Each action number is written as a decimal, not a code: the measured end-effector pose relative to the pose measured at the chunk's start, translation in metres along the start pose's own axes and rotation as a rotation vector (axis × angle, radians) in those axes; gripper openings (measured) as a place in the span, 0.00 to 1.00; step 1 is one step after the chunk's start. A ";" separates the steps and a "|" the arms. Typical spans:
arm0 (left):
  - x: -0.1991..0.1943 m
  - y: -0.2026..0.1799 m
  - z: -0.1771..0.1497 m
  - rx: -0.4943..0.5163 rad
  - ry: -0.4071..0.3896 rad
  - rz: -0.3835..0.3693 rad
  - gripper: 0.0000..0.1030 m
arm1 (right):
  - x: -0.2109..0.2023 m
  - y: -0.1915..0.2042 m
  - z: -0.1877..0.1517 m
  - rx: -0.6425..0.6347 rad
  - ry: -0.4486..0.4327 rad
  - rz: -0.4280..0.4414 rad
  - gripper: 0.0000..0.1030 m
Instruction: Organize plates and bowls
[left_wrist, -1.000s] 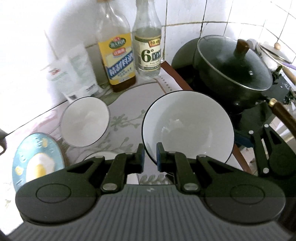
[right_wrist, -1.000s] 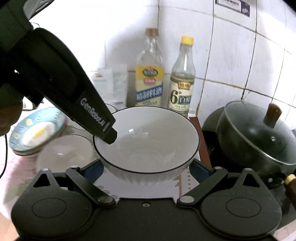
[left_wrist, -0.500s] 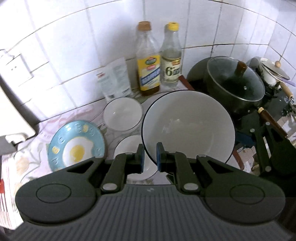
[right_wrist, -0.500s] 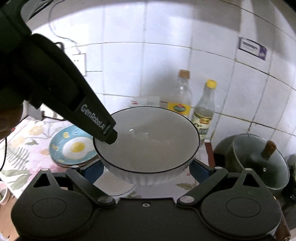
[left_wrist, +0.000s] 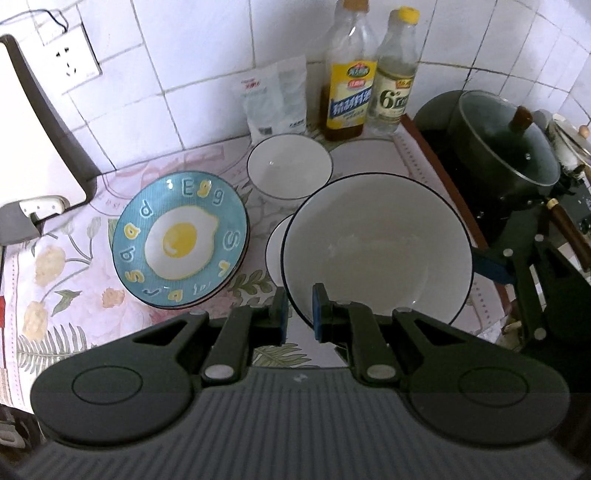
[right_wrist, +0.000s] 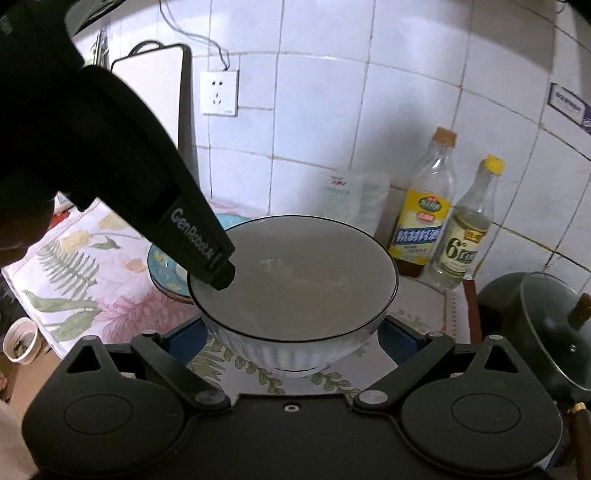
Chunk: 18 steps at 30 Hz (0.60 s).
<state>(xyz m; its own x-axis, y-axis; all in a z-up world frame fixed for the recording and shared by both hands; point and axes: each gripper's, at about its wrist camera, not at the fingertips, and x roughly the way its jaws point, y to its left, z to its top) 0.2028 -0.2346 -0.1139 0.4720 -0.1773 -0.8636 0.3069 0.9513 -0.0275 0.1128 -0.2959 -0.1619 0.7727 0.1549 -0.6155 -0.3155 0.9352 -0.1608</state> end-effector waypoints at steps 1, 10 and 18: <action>0.005 0.001 0.000 -0.001 0.003 0.001 0.11 | 0.003 0.001 -0.001 -0.005 0.006 0.001 0.97; 0.059 0.010 0.003 0.001 0.070 0.027 0.11 | 0.051 0.000 -0.011 0.050 0.093 0.051 0.97; 0.096 0.015 0.011 0.050 0.134 0.070 0.12 | 0.085 -0.007 -0.015 0.200 0.149 0.108 0.97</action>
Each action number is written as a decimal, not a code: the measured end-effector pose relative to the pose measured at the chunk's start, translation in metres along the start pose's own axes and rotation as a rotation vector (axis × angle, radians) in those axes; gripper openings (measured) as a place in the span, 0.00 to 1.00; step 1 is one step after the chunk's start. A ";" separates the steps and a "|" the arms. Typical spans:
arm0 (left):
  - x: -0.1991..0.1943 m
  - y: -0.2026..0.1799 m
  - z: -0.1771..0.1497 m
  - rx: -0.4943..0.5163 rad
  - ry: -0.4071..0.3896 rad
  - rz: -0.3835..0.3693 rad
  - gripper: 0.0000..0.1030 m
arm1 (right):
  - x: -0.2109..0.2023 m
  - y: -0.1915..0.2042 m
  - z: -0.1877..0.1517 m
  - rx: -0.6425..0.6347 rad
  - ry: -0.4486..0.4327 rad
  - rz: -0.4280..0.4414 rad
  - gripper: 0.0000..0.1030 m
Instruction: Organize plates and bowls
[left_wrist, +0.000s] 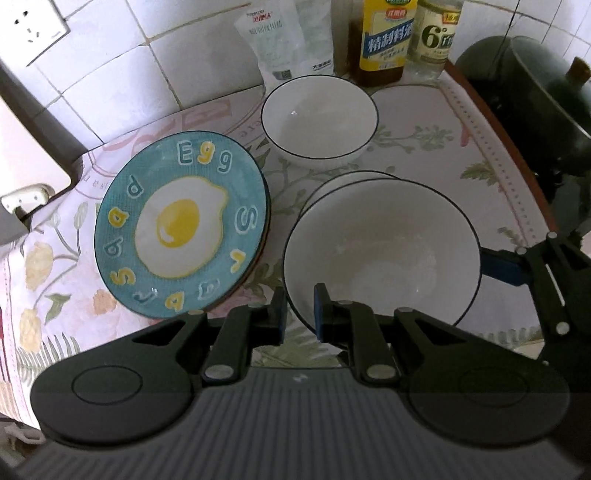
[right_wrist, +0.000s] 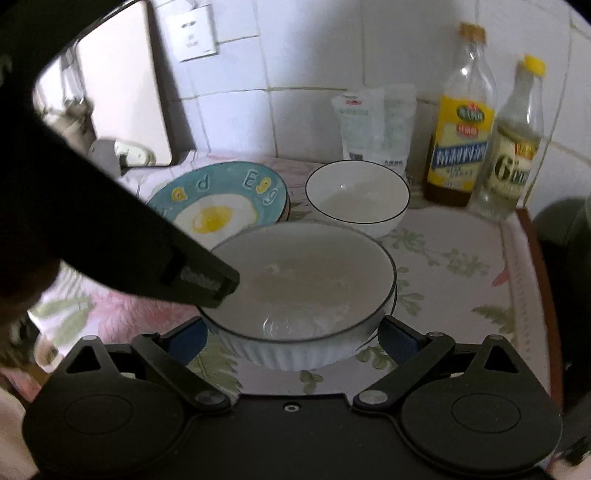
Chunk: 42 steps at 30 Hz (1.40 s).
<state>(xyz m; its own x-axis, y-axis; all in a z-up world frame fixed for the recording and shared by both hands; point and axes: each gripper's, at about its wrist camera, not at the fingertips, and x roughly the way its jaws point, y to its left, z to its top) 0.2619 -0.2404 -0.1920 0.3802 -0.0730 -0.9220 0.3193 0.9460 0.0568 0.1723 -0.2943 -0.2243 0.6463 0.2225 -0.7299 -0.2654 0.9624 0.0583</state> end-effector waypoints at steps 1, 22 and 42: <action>0.001 0.002 0.003 0.001 0.003 -0.005 0.12 | 0.002 0.000 0.002 0.000 0.003 -0.004 0.97; 0.032 0.010 0.013 0.022 0.049 -0.114 0.12 | 0.031 -0.010 0.014 -0.068 0.147 -0.049 0.97; -0.010 0.077 0.057 0.023 -0.073 -0.299 0.15 | -0.035 -0.070 0.049 0.139 -0.010 -0.001 0.98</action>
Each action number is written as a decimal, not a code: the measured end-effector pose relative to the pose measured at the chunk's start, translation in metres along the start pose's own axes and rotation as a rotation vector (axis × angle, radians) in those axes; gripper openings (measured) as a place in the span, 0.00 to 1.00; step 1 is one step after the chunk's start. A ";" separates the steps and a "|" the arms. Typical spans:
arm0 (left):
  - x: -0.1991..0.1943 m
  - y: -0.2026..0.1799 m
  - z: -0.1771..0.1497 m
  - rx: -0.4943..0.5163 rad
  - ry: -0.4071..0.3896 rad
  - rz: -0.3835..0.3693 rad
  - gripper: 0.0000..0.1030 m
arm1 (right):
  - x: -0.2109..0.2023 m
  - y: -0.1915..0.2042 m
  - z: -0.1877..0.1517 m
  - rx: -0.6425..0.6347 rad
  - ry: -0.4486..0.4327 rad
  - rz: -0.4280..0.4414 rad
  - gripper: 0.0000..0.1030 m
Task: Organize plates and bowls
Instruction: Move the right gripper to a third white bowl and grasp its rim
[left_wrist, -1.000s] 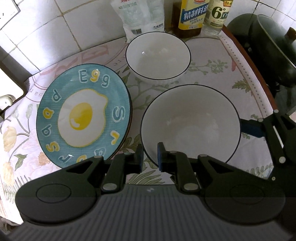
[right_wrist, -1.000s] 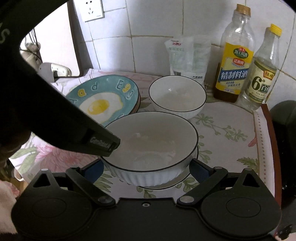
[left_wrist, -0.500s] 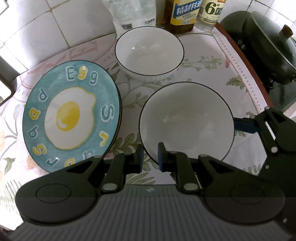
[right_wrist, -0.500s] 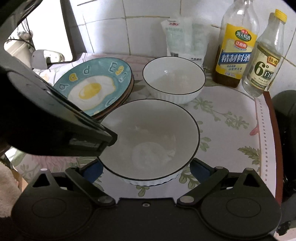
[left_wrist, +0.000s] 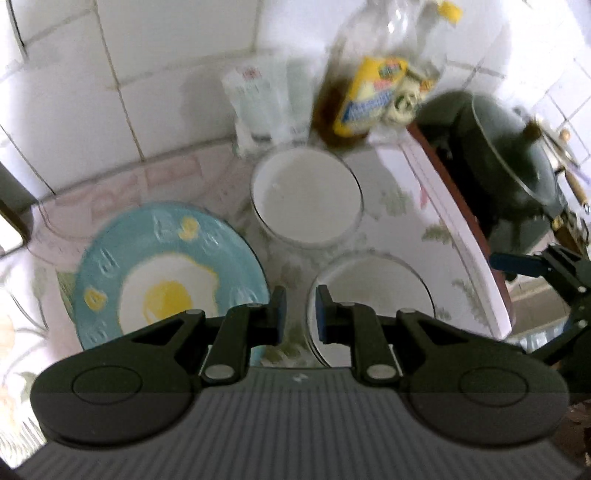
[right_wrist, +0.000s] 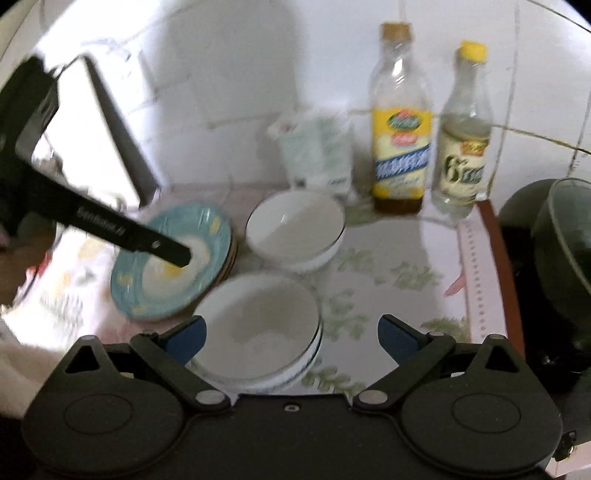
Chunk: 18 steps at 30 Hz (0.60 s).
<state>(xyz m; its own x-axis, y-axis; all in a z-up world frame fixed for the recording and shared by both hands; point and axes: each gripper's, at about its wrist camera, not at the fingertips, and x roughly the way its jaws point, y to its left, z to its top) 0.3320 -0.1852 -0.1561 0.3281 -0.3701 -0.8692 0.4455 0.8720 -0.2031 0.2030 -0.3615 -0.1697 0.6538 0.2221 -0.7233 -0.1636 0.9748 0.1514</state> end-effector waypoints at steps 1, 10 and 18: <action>-0.001 0.004 0.005 0.000 -0.014 -0.001 0.15 | 0.001 -0.002 0.007 0.015 -0.004 0.000 0.98; 0.019 0.031 0.047 0.062 -0.043 -0.021 0.15 | 0.062 -0.022 0.058 0.213 0.071 0.030 0.89; 0.077 0.026 0.071 0.189 0.003 0.034 0.15 | 0.125 -0.071 0.065 0.637 0.183 0.080 0.82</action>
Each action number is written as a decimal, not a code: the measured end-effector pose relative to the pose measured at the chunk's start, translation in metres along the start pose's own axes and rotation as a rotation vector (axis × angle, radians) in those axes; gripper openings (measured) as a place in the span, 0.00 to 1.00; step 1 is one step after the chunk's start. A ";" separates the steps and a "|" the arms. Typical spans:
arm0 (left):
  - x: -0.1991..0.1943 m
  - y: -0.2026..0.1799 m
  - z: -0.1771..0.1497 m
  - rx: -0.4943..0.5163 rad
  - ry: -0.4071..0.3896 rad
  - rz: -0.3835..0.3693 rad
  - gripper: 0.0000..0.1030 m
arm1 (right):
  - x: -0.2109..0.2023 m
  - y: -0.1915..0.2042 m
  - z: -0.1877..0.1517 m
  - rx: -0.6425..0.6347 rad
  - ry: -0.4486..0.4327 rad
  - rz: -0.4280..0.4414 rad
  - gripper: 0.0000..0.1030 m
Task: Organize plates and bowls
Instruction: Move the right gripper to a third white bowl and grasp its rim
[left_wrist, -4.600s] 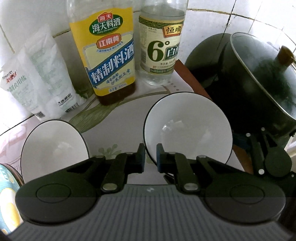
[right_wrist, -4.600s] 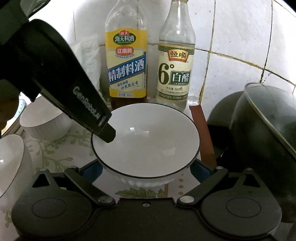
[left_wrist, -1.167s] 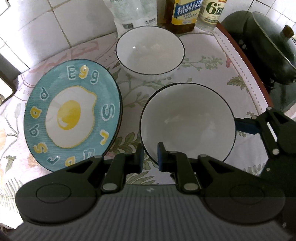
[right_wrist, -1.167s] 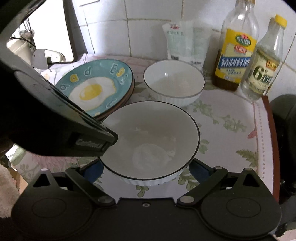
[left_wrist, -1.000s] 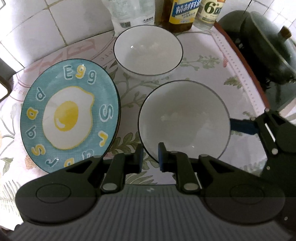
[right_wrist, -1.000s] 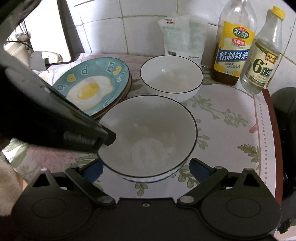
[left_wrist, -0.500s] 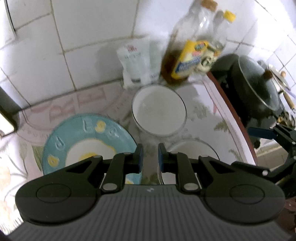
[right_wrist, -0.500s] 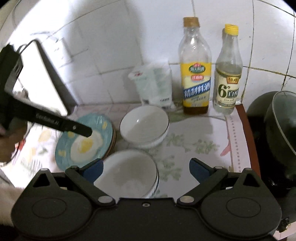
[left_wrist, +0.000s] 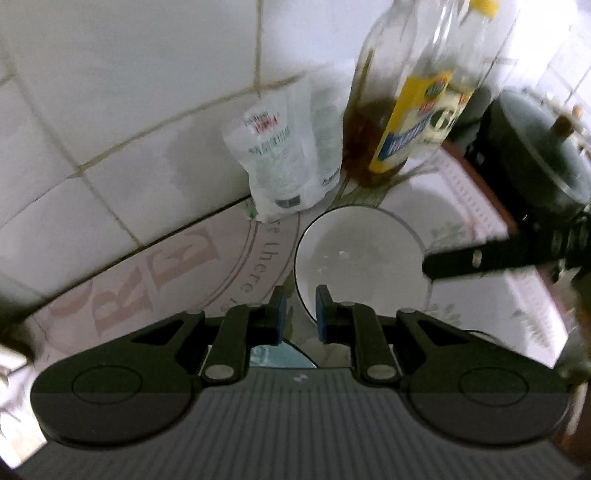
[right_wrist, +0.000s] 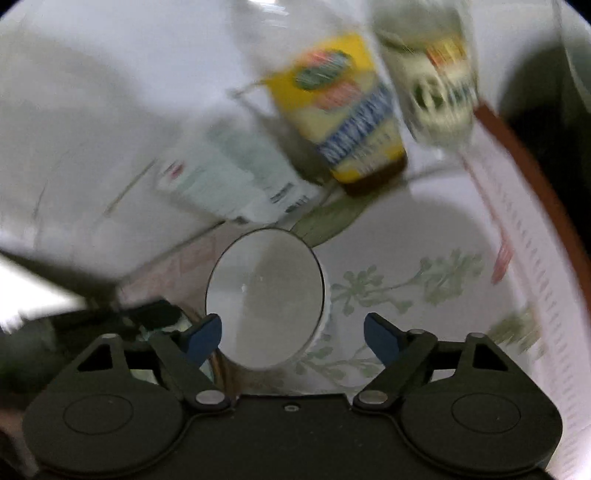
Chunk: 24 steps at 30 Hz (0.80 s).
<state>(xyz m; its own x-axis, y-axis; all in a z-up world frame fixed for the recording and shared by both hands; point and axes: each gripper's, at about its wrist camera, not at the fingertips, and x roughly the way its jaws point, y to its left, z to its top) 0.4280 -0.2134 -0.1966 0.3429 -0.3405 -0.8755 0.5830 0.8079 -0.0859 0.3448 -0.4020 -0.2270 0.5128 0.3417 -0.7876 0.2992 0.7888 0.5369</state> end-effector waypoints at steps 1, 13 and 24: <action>0.009 0.000 0.002 0.008 0.012 0.004 0.15 | 0.005 -0.004 0.002 0.027 0.003 0.000 0.82; 0.051 0.000 0.009 -0.004 0.099 0.035 0.07 | 0.047 -0.018 0.003 0.160 0.043 -0.026 0.23; 0.023 -0.017 0.002 -0.030 0.104 0.059 0.06 | 0.018 -0.005 -0.009 0.129 0.010 -0.057 0.15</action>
<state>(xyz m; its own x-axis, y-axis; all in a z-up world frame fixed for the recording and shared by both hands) 0.4280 -0.2360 -0.2144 0.2966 -0.2418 -0.9239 0.5411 0.8397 -0.0460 0.3454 -0.3956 -0.2463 0.4843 0.3032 -0.8207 0.4291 0.7352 0.5248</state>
